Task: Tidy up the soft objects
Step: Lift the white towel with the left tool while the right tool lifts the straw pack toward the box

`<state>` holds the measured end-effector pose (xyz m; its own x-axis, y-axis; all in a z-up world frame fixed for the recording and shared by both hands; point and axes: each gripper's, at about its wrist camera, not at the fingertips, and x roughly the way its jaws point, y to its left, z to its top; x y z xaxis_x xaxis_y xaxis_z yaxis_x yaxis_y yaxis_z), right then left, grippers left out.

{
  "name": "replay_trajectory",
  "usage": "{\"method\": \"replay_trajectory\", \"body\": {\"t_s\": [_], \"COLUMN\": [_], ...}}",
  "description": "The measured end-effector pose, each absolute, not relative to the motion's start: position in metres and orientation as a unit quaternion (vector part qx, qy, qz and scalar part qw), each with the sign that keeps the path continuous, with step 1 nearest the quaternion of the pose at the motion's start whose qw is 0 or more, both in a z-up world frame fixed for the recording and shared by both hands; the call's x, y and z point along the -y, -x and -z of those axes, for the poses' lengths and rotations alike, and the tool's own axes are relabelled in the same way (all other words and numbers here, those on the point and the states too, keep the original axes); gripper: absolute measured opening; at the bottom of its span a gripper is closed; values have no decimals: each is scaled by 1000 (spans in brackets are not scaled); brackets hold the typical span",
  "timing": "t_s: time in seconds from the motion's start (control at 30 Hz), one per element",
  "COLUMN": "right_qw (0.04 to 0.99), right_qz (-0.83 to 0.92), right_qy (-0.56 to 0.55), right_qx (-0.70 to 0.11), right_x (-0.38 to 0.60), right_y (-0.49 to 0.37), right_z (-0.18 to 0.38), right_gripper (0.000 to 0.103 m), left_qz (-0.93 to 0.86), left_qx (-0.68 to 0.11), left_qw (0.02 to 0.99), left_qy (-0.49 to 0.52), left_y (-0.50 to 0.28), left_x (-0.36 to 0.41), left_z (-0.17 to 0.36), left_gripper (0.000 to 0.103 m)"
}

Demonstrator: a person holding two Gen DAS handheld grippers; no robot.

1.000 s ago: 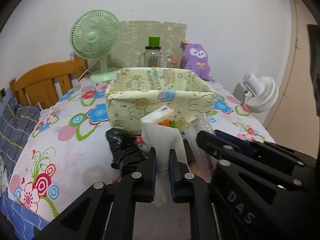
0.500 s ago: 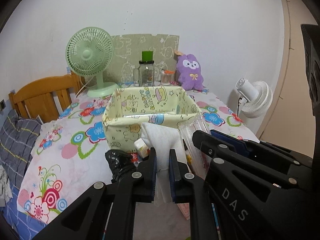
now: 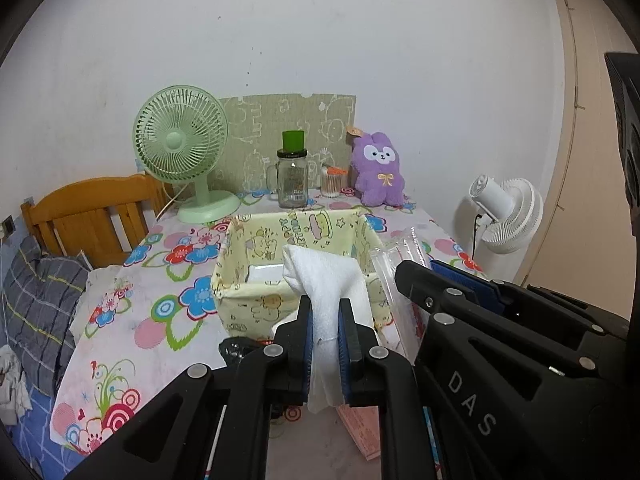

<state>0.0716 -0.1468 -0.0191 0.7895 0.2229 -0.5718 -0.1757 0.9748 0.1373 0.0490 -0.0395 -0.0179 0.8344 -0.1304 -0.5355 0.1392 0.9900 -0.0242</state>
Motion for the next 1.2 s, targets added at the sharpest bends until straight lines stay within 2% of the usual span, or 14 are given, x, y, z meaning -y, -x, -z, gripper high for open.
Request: {"method": "replay_trajectory", "body": {"t_s": [1.2], "right_qw": [947], "right_qz": [-98], "right_qy": [-51], "right_qx": [-301], "right_x": [134], "right_y": [-161], "right_z": [10], "right_gripper": [18], "left_qz": [51], "left_qx": [-272], "left_qw": [961], "left_qy": [1], "left_y": [-133], "left_x": [25], "left_z": [6], "left_gripper": [8]}}
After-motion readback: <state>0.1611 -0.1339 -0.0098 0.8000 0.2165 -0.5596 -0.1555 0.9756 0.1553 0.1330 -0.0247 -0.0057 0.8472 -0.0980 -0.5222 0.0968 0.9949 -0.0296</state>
